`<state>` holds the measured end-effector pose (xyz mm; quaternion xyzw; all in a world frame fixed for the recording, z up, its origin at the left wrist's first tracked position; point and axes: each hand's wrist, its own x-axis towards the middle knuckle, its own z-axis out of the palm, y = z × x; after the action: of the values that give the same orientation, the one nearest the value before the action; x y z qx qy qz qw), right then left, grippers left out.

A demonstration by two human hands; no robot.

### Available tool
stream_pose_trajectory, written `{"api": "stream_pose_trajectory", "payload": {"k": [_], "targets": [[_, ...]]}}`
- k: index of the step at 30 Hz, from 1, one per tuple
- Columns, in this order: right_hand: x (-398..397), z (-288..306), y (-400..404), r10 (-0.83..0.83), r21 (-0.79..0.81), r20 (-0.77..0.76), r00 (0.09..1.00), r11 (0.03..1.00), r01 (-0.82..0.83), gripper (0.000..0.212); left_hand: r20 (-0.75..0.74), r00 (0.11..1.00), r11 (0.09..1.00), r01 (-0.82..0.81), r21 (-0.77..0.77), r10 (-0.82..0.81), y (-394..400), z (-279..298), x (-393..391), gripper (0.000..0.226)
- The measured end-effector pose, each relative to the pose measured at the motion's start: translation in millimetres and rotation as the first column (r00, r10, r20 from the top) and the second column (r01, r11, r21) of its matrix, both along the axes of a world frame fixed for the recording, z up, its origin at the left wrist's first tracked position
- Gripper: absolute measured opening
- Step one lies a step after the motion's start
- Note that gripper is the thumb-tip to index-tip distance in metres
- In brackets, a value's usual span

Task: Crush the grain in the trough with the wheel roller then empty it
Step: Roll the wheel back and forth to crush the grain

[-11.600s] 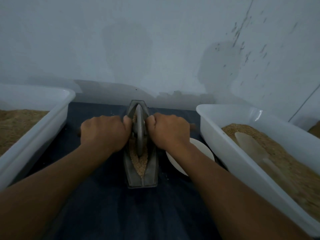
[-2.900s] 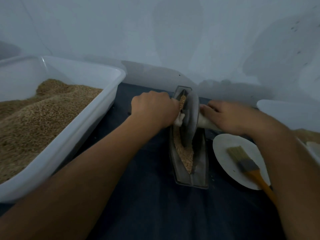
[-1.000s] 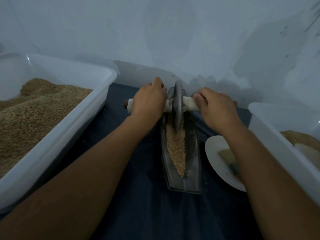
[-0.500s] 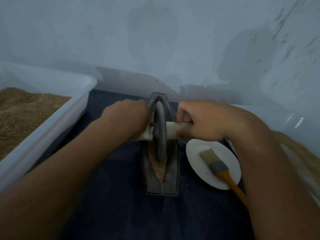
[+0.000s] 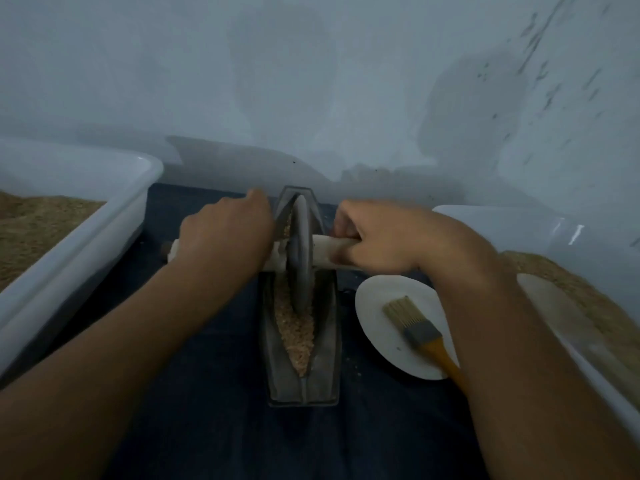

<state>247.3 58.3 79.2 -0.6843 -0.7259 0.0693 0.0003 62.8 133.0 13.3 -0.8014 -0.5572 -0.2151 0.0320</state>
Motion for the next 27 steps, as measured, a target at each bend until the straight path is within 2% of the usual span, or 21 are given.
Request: {"api": "stream_pose_trajectory", "payload": {"k": [2, 4, 7, 11, 15, 19, 23, 27], "targets": [[4, -7, 8, -0.025, 0.036, -0.048, 0.999, 0.999, 0.027, 0.016, 0.155, 0.988, 1.000, 0.019, 0.024, -0.022, 9, -7, 1, 0.008], [9, -16, 15, -0.041, 0.078, -0.102, 0.994, 0.996, 0.050, 0.019, 0.268, 0.956, 0.990, 0.090, 0.111, -0.118, 15, -11, 3, 0.006], [14, -29, 26, -0.060, 0.153, -0.164, 0.985, 0.984, 0.085, 0.028, 0.272, 0.922, 0.936, 0.194, 0.293, -0.276, 16, -13, 8, 0.006], [21, -47, 35, -0.090, 0.248, -0.114, 0.989, 0.962, 0.116, 0.031, 0.171, 0.940, 0.903, 0.216, 0.371, -0.296, 17, -13, 9, 0.010], [20, -52, 36, -0.103, 0.282, -0.062, 0.993, 0.952, 0.116, 0.021, 0.200, 0.931, 0.924, 0.238, 0.299, -0.304, 13, -8, 10, 0.013], [18, -38, 29, -0.062, 0.224, -0.046, 0.997, 0.972, 0.071, 0.030, 0.195, 0.961, 0.977, 0.175, 0.125, -0.197, 13, -1, 1, 0.010], [11, -15, 10, 0.000, 0.061, 0.048, 0.999, 0.998, -0.003, 0.034, 0.113, 0.991, 0.988, 0.092, -0.122, -0.079, 8, 8, -3, 0.011], [5, 4, -10, 0.057, -0.025, 0.106, 0.993, 0.998, -0.054, 0.036, -0.021, 0.996, 0.956, 0.076, -0.283, -0.085, 2, 21, -5, 0.013]]}}
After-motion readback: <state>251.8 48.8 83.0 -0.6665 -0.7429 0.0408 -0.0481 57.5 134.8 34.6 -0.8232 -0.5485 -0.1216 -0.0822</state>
